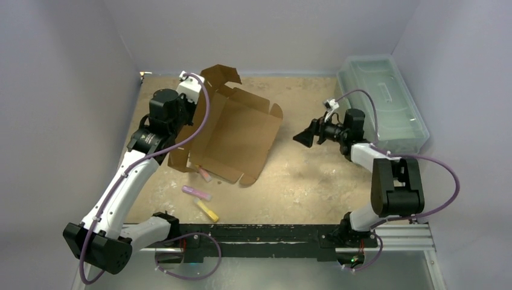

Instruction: Fold the paper box

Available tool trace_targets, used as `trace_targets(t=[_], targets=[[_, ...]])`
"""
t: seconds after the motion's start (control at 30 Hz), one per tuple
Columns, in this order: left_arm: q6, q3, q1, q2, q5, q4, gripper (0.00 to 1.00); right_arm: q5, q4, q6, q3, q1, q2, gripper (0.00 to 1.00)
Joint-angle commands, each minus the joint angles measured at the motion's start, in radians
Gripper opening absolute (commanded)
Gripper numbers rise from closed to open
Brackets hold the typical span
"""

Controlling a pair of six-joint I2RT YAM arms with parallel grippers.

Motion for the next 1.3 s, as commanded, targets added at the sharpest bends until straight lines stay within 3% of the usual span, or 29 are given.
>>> trace_targets(t=[0.0, 0.1, 0.33, 0.53, 0.73, 0.83, 0.93, 1.03, 1.27], targets=[[-0.002, -0.007, -0.005, -0.020, -0.003, 0.068, 0.00, 0.050, 0.354, 0.261, -0.031, 0.086, 0.050, 0.99], [-0.012, -0.007, -0.005, -0.026, -0.001, 0.066, 0.00, 0.055, 0.448, 0.338, -0.032, 0.134, 0.137, 0.99], [-0.047, -0.017, -0.005, -0.033, 0.015, 0.059, 0.00, 0.030, 0.938, 0.682, -0.080, 0.169, 0.327, 0.99], [-0.078, -0.022, -0.005, -0.033, 0.025, 0.066, 0.00, 0.064, 0.988, 0.723, -0.075, 0.252, 0.398, 0.98], [-0.101, -0.023, -0.005, -0.027, 0.032, 0.066, 0.00, 0.086, 1.130, 0.808, -0.051, 0.278, 0.501, 0.79], [-0.106, -0.021, -0.005, -0.025, 0.035, 0.062, 0.00, 0.087, 1.168, 0.803, -0.052, 0.277, 0.512, 0.60], [-0.119, -0.022, -0.005, -0.023, 0.038, 0.062, 0.00, 0.112, 1.138, 0.731, -0.067, 0.278, 0.462, 0.36], [-0.153, -0.029, -0.005, -0.017, 0.049, 0.071, 0.00, 0.171, 0.947, 0.560, -0.058, 0.278, 0.352, 0.00], [-0.275, -0.075, -0.005, -0.004, 0.010, 0.152, 0.00, 0.278, 0.493, 0.270, -0.002, 0.278, 0.077, 0.00]])
